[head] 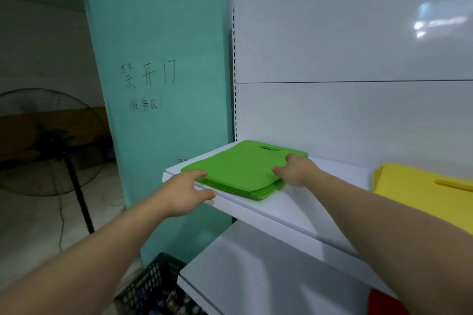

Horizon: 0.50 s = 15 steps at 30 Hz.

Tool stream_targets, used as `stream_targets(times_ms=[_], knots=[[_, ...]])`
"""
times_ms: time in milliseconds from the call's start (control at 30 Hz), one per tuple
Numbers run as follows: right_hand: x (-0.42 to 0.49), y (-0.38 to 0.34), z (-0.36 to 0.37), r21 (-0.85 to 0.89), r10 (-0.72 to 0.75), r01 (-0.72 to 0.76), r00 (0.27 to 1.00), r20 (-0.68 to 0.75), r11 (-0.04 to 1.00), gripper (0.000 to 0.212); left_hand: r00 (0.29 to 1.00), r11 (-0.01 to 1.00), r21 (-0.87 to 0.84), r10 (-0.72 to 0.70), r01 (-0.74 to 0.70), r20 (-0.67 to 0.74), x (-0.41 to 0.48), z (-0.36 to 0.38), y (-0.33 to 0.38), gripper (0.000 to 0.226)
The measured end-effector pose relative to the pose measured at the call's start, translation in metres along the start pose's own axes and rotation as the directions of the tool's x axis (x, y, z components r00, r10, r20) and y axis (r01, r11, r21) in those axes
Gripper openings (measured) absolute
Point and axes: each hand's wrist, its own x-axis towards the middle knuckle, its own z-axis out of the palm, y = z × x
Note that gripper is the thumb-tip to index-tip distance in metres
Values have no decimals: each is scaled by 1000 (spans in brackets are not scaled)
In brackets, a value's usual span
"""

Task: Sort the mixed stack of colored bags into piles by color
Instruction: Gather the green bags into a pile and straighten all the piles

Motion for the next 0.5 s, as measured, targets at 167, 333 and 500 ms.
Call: stream_targets(times_ms=[167, 333, 500], knots=[[49, 4, 15, -9, 103, -104, 993, -65, 995, 62, 1000, 1000, -6, 23, -23, 20, 76, 2, -12, 65], [73, 7, 18, -23, 226, -230, 968, -108, 973, 69, 992, 995, 38, 93, -97, 89, 147, 2, -24, 56], [80, 8, 22, 62, 403, -399, 906, -129, 915, 85, 947, 979, 19, 193, -205, 257, 201, 9, -50, 55]])
